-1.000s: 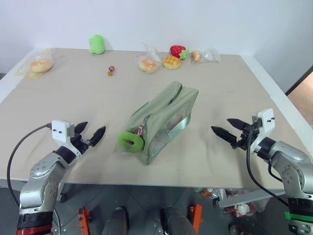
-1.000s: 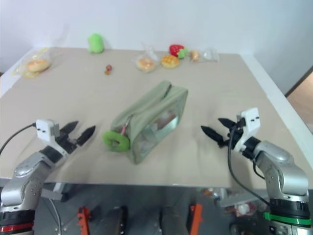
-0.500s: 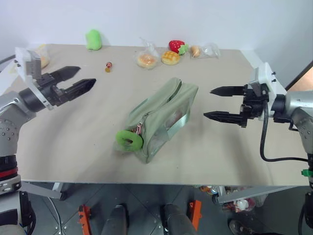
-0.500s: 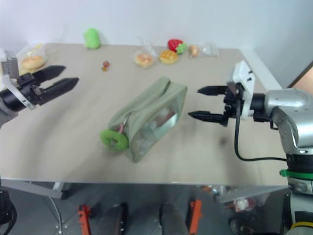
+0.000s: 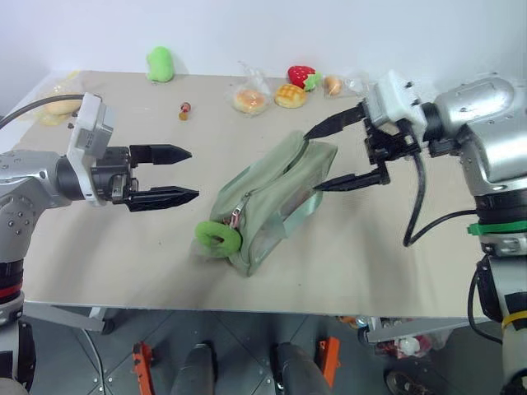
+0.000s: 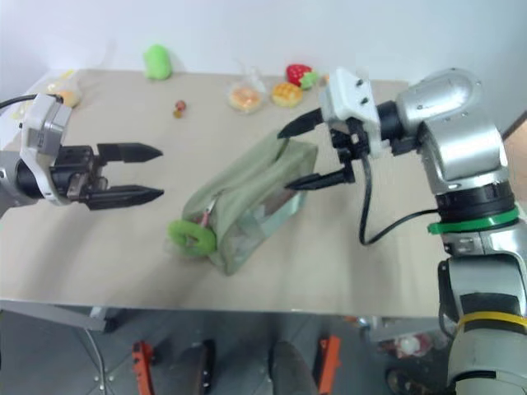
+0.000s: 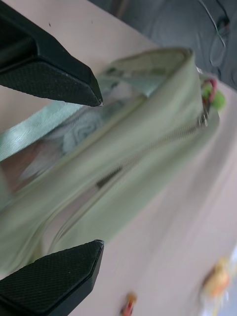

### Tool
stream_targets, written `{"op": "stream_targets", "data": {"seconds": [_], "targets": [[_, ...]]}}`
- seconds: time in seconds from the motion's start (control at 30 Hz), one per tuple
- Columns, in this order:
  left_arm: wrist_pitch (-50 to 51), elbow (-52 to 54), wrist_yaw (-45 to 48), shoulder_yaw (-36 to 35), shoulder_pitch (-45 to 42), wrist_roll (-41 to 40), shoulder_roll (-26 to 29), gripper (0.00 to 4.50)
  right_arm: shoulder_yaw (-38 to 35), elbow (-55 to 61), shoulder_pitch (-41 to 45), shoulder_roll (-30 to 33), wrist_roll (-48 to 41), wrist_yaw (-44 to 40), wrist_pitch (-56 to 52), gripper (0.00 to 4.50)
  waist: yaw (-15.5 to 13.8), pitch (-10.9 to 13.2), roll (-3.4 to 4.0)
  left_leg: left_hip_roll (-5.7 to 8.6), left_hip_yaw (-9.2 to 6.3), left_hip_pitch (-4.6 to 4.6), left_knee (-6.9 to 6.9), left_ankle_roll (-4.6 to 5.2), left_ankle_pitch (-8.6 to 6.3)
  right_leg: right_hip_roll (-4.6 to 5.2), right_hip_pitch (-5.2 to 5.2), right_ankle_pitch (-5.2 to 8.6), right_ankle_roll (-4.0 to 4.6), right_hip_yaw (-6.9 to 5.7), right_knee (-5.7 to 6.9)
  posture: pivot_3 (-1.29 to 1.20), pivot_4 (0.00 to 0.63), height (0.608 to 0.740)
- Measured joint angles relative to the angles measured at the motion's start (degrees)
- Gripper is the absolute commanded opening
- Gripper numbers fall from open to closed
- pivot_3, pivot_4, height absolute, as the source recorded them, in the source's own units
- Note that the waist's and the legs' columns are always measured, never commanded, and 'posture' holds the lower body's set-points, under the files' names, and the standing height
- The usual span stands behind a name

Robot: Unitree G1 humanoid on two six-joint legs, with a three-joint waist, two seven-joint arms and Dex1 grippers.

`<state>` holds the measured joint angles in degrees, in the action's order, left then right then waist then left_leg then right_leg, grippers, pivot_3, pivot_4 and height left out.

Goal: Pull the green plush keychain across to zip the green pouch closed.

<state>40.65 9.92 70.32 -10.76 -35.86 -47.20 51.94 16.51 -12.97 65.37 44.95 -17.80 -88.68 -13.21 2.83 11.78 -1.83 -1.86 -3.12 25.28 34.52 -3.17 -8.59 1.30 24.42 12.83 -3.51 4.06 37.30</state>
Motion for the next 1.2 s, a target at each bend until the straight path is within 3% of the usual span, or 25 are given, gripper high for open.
{"op": "stream_targets", "data": {"seconds": [0.17, 0.2, 0.5, 0.53, 0.6, 1.0, 1.2], "targets": [[1.02, 2.15, -1.3, -0.57, -0.47, -2.46, -0.37, 4.44, 3.83, -4.84, 1.58, -3.47, 1.77, -0.42, 4.02, 4.49, -0.01, 0.0, 0.0, 0.0, -0.01, -0.04, 0.03, -0.02, 0.02, 0.0, -0.01, -0.03, 0.01, 0.0, 0.08, 0.0, 0.15, 0.74], [1.11, 2.4, -1.92, -0.76, -0.46, -2.86, -0.8, 4.5, 4.49, -6.32, 2.09, -4.37, 2.39, -0.51, 5.03, 3.94, -0.01, 0.0, 0.0, 0.0, -0.01, -0.06, 0.03, -0.02, 0.02, -0.01, -0.02, -0.03, 0.01, 0.0, 0.1, 0.0, 0.15, 0.74], [1.73, 4.42, -5.01, -1.12, 1.94, -4.26, -1.38, 4.5, 6.38, -13.51, 2.74, -6.89, 3.63, -0.9, 10.09, 0.86, -0.03, 0.0, 0.0, -0.01, -0.04, -0.08, 0.04, -0.03, 0.03, -0.02, -0.02, -0.04, 0.02, -0.01, 0.2, 0.0, 0.15, 0.74], [1.73, 4.42, -5.07, -1.12, 1.98, -4.35, -1.39, 4.5, 6.47, -13.82, 2.78, -6.89, 3.64, -0.91, 10.32, 0.78, -0.03, 0.0, 0.0, -0.01, -0.04, -0.09, 0.04, -0.03, 0.04, -0.02, -0.02, -0.04, 0.02, -0.01, 0.2, 0.0, 0.15, 0.74], [1.68, 4.42, -5.36, -1.17, 2.22, -4.44, -1.54, 4.5, 7.35, -14.85, 2.89, -6.88, 3.74, -0.96, 11.34, 0.07, -0.03, 0.0, 0.0, -0.01, -0.04, -0.13, 0.06, -0.05, 0.05, -0.03, -0.03, -0.05, 0.03, -0.01, 0.28, 0.0, 0.15, 0.74], [0.45, 2.28, -6.2, -1.05, 2.04, -4.04, -3.72, 4.5, 7.05, -18.0, 5.12, -6.52, 6.77, -0.98, 12.8, 0.02, -0.11, 0.0, 0.0, 0.02, -0.05, -0.15, 0.18, -0.05, 0.16, -0.02, -0.03, -0.05, 0.04, -0.01, 0.54, 0.0, 0.15, 0.74], [0.37, 1.21, -7.26, -3.11, 1.35, -5.09, -4.17, 4.5, 6.29, -17.94, 8.28, -2.04, 14.2, 1.77, 7.59, 0.02, -0.13, 0.0, 0.0, 0.04, -0.05, -0.15, 0.22, -0.06, 0.16, 0.0, 0.0, -0.02, 0.05, -0.01, 0.59, 0.0, 0.15, 0.74]]}}
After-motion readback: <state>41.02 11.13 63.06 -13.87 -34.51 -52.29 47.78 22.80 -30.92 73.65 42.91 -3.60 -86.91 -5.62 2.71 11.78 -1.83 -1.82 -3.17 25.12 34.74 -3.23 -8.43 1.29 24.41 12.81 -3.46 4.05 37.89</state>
